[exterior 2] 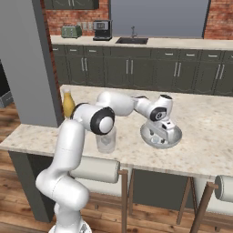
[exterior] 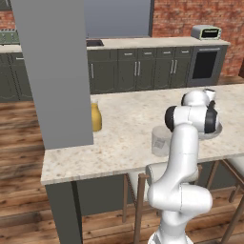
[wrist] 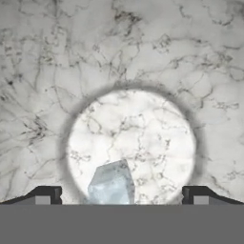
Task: There are two ice cubes in the ice bowl. Place both ice cubes in the glass cup.
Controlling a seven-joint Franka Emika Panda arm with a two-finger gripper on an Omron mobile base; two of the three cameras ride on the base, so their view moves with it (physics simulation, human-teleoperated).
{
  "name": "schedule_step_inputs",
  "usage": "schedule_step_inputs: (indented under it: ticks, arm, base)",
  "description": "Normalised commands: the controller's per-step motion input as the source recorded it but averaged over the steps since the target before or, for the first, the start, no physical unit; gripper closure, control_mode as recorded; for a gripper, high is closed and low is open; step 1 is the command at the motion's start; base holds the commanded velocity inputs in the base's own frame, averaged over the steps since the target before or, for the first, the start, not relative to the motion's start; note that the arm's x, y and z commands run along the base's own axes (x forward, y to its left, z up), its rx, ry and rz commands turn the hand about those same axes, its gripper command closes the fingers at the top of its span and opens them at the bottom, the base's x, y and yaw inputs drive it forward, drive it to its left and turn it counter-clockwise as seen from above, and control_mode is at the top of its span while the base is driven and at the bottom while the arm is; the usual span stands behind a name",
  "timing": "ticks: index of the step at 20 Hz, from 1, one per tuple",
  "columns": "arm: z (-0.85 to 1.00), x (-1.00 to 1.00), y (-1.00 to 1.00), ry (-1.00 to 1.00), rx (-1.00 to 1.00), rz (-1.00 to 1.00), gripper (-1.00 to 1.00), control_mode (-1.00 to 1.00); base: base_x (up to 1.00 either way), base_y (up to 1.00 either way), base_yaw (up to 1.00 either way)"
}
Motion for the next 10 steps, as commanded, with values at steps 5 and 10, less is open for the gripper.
schedule_step_inputs:
  ticks: [5, 10]
  arm:
    - [-0.27, 0.15, -0.01, -0.05, -0.02, 0.00, -1.00, -1.00]
    - [-0.18, 0.21, 0.00, -0.03, 0.00, 0.00, -1.00, -1.00]
  base:
    - [0.00, 0.00, 0.00]
    - [0.00, 0.00, 0.00]
